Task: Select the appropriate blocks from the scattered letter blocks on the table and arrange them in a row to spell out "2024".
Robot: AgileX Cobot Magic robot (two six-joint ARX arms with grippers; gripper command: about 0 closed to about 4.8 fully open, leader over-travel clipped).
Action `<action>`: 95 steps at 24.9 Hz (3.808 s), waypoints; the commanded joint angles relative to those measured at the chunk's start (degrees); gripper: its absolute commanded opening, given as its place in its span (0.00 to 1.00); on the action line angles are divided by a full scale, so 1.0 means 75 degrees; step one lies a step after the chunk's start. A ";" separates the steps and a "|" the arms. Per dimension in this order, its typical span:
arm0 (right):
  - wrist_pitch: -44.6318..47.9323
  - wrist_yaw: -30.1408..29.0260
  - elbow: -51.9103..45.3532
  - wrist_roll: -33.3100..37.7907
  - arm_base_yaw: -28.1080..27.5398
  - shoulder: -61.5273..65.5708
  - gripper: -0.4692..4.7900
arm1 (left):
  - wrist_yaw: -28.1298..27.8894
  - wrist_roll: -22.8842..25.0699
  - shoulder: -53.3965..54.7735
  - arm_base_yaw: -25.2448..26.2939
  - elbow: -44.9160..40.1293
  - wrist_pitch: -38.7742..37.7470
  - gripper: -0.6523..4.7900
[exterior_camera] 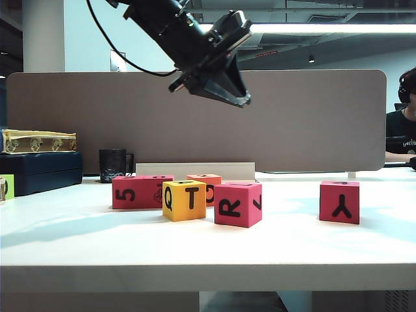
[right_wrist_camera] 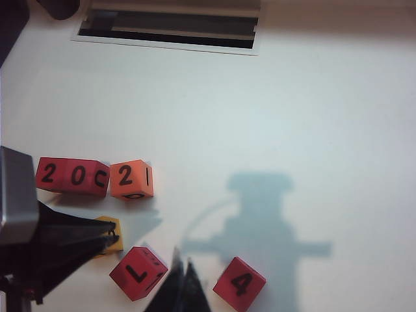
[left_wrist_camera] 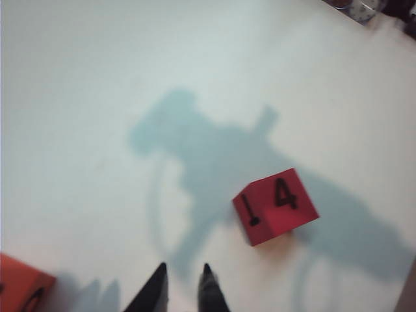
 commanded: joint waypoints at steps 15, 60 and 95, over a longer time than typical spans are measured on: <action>0.0055 -0.0038 0.0026 -0.0017 0.0003 -0.0664 0.09 | 0.0067 -0.0023 0.0720 -0.0682 0.0009 0.0959 0.65; 0.0064 -0.0216 0.0023 -0.0020 0.0003 -0.0662 0.09 | -0.1641 -0.1288 0.1915 -0.2165 0.0029 0.2343 1.00; 0.0061 -0.0586 0.0023 -0.0020 0.0006 -0.0662 0.09 | -0.2235 -0.1568 0.2704 -0.2133 0.0026 0.3214 0.59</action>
